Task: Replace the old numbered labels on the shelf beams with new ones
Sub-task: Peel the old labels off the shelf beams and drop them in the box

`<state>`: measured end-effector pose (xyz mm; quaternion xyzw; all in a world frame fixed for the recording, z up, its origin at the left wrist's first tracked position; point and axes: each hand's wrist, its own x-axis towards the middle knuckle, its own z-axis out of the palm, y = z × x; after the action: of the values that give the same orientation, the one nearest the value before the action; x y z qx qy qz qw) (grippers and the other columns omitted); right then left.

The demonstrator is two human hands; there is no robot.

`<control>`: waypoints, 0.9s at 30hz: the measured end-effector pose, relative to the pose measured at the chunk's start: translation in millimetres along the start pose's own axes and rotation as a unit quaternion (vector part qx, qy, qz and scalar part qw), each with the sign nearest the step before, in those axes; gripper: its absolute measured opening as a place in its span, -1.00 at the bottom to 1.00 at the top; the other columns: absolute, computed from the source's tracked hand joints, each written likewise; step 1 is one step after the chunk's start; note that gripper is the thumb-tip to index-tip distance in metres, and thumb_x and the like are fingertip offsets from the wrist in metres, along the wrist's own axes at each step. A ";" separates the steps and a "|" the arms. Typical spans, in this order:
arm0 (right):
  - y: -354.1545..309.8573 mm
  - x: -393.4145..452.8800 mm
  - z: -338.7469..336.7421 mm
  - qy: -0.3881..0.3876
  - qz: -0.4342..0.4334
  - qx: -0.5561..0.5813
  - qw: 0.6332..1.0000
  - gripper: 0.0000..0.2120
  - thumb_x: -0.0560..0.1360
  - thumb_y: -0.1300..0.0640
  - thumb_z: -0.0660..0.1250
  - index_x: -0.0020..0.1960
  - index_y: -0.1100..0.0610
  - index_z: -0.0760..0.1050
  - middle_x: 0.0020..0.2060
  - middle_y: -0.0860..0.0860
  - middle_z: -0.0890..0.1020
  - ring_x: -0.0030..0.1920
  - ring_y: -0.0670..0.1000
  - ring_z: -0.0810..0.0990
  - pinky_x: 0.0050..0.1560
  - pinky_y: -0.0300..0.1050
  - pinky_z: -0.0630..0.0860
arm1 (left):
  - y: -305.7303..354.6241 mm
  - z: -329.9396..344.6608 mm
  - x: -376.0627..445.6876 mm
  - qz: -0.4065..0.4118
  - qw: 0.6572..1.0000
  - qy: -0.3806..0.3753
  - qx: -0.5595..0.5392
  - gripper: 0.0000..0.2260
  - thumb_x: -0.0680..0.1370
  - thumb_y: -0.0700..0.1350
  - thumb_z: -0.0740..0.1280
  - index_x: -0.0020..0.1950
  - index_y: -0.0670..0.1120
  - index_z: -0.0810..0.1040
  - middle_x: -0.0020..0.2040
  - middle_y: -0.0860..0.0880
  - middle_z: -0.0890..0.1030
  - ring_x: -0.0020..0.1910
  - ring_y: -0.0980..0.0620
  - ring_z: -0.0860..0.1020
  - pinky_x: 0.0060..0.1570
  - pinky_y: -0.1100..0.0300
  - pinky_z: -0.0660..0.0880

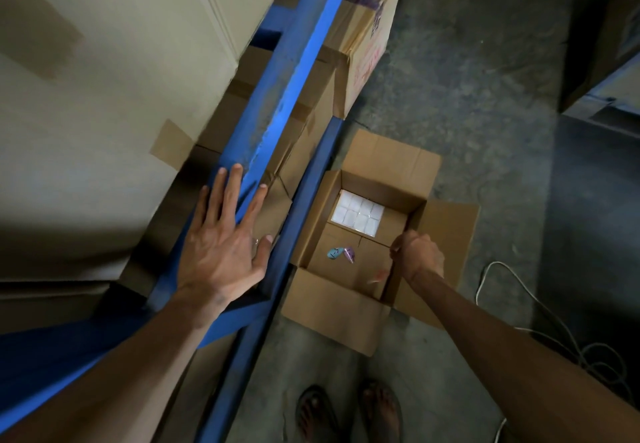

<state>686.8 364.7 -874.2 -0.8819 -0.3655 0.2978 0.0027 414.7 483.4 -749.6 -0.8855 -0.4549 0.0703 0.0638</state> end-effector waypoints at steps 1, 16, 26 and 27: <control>0.4 0.5 0.9 0.003 0.000 0.006 1.000 -0.82 0.54 0.12 0.34 0.13 0.12 0.57 0.09 0.15 0.59 0.07 0.17 0.60 0.02 -0.05 0.52 | 0.0 0.1 0.0 0.000 1.000 0.000 0.003 -0.29 0.52 0.17 0.25 0.60 -0.02 0.10 0.63 -0.21 -0.13 0.60 -0.20 -0.07 0.55 -0.17 0.01; -14.0 -11.8 -1.8 -0.034 -0.072 0.118 0.990 -0.85 0.52 0.05 0.31 -0.01 0.01 0.65 -0.01 0.08 0.67 0.01 0.09 0.63 0.00 -0.10 0.58 | -0.1 3.2 0.7 0.000 1.000 0.001 -0.009 -0.29 0.53 0.20 0.19 0.61 0.01 0.04 0.63 -0.20 -0.15 0.61 -0.19 -0.10 0.55 -0.18 0.02; -55.1 -84.0 -93.6 -0.037 -0.251 0.238 0.938 -0.57 0.53 -0.16 0.32 0.35 -0.03 0.45 0.20 0.01 0.62 0.20 0.02 0.56 0.16 -0.04 0.51 | 2.0 -50.2 -12.8 -0.009 0.988 -0.136 -0.079 -0.23 0.57 0.25 0.16 0.60 0.11 -0.25 0.61 -0.10 -0.33 0.58 -0.09 -0.32 0.55 -0.09 -0.21; -62.6 -93.7 -110.9 -0.026 -0.269 0.238 0.933 -0.54 0.53 -0.19 0.30 0.36 -0.05 0.43 0.22 0.01 0.61 0.21 0.02 0.57 0.17 -0.02 0.52 | 4.2 -64.3 -20.8 -0.005 0.989 -0.128 -0.072 -0.28 0.59 0.22 0.13 0.61 0.09 -0.21 0.63 -0.10 -0.26 0.60 -0.08 -0.28 0.56 -0.08 -0.19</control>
<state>652.9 373.7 -719.9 -0.7161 -0.5074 0.3873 0.2823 417.8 460.9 -685.9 -0.8692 -0.4675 0.1502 -0.0582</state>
